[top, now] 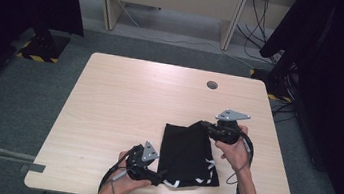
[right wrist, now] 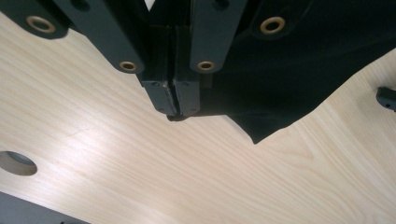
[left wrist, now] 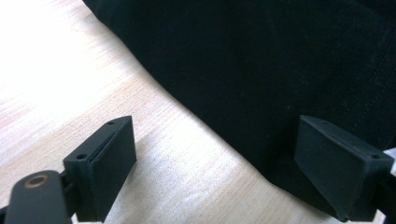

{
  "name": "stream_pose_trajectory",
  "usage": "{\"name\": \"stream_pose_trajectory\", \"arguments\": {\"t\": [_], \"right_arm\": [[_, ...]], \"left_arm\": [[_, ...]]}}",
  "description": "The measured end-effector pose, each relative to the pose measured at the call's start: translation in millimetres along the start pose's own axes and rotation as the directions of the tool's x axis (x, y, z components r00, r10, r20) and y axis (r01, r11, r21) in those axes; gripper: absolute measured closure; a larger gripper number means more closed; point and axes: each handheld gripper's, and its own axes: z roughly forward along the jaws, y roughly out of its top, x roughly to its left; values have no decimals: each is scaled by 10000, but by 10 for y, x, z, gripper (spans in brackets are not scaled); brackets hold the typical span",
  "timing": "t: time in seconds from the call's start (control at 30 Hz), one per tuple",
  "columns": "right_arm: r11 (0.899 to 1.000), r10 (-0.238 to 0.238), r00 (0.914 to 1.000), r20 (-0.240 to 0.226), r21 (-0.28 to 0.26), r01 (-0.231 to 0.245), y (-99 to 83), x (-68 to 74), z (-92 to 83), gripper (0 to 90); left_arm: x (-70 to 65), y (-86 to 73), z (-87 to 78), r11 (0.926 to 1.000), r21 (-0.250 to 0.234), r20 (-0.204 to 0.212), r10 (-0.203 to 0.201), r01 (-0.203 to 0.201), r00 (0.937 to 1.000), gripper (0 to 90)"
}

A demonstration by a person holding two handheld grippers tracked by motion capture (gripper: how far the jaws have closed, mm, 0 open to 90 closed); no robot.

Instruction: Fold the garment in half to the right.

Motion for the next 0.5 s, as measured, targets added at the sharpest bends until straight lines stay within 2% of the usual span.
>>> {"name": "stream_pose_trajectory", "arguments": {"t": [0.1, 0.27, 0.37, 0.43, 0.5], "right_arm": [[9997, 198, 9997, 125, 138, -200, -82, -58, 7, 876], [9958, 404, 9982, 438, 808, -438, -338, -156, 140, 876], [9932, 555, 9977, 390, 1001, -592, -478, -191, 232, 875], [9942, 595, 9977, 310, 874, -620, -501, -194, 250, 868], [9937, 593, 9975, 390, 933, -627, -478, -194, 244, 812]], "left_arm": [[3, -1, -2, 10000, -9, 16, -55, 55, 10000, 119], [4, -2, -4, 9999, -23, 9, -108, 108, 9999, 118], [7, -1, -3, 9999, -26, 68, -151, 151, 9999, 113], [7, -1, -5, 9999, -6, 63, -155, 155, 9999, 111], [18, -3, -8, 9997, -52, 168, -234, 235, 9996, 104]]}}
